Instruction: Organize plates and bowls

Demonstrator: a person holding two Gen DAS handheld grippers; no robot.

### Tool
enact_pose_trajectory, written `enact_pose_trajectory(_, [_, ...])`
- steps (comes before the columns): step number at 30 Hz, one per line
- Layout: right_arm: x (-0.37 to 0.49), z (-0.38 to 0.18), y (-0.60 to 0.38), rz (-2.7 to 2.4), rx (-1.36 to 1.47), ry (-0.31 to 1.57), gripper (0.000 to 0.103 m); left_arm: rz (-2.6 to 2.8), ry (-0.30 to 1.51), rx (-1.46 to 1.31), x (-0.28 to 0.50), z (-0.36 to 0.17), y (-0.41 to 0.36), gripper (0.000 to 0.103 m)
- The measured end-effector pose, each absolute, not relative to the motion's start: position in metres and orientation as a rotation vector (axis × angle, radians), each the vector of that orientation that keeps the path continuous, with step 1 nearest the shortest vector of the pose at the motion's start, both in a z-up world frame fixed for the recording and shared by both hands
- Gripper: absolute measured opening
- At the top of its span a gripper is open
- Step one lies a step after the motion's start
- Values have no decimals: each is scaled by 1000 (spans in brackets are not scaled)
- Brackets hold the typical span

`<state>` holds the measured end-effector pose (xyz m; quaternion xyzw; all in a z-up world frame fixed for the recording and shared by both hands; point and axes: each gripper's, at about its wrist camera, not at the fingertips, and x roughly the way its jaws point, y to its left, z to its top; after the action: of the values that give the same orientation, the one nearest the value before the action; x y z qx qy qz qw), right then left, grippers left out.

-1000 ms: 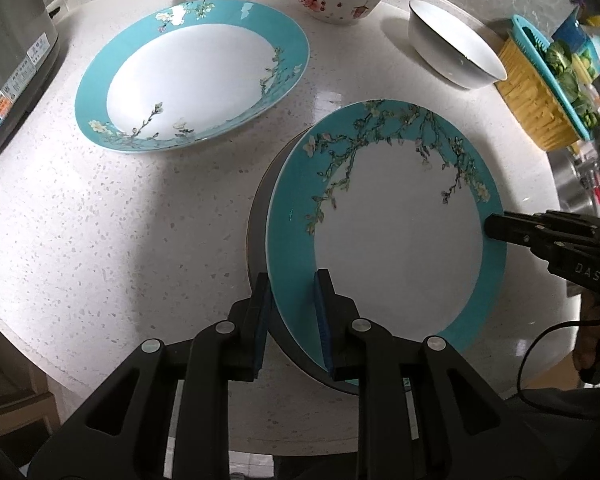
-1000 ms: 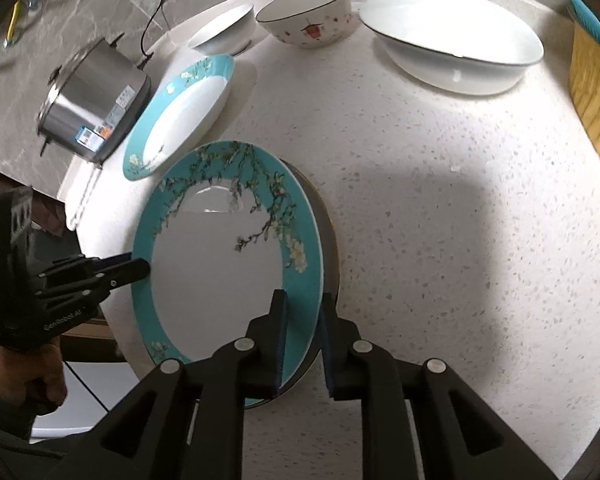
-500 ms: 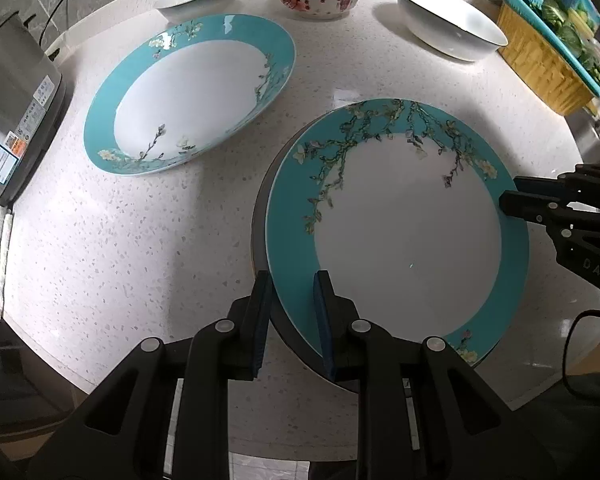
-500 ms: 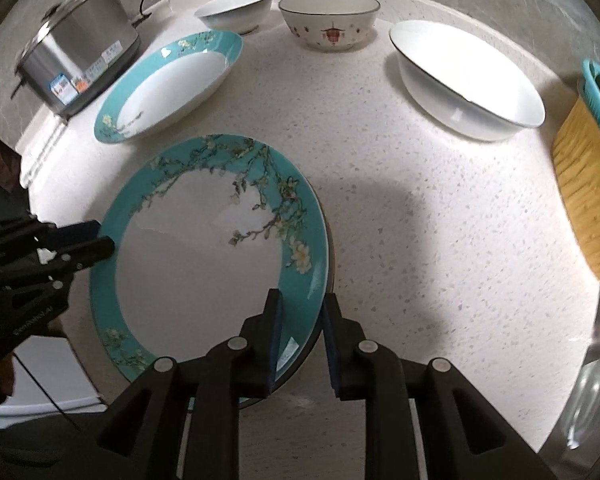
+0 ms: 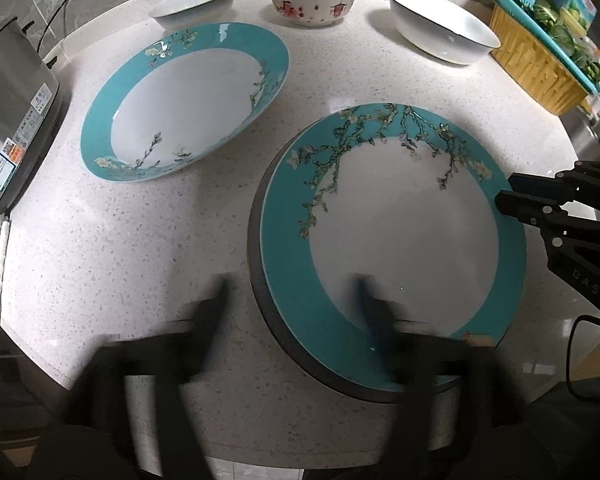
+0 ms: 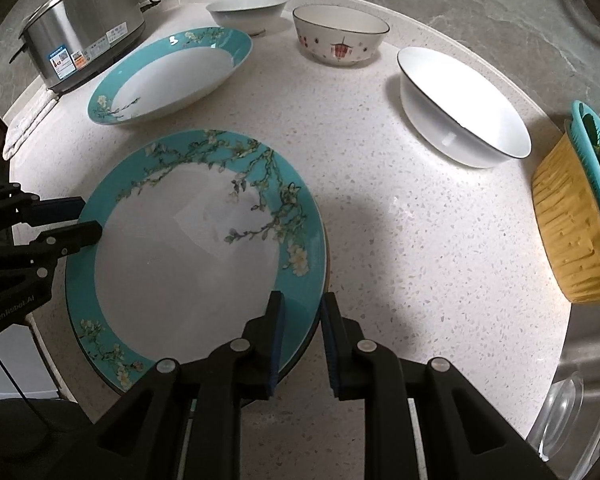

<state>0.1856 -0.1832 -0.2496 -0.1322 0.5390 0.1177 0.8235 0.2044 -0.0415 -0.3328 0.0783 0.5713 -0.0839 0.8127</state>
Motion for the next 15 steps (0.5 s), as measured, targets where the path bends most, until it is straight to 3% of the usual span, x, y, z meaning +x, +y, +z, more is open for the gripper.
enact_pose_trajectory(7, [184, -247, -189, 227, -219, 1142, 23, -192, 1179, 88, 206, -319, -18, 81])
enact_pose_trajectory(9, [184, -238, -195, 216, -187, 1119, 42, -218, 1147, 18, 207, -308, -3, 82])
enact_pose_trajectory(11, [184, -226, -204, 219, -126, 1076, 80, -228, 1107, -87, 213, -299, 22, 90])
enact_pose_trajectory(14, [194, -207, -231, 289, 87, 1015, 102, -201, 1077, -291, 228, -293, 74, 99])
enact_pose_trajectory(15, [203, -205, -242, 312, 189, 1024, 103, -194, 1087, -366, 237, -293, 91, 103])
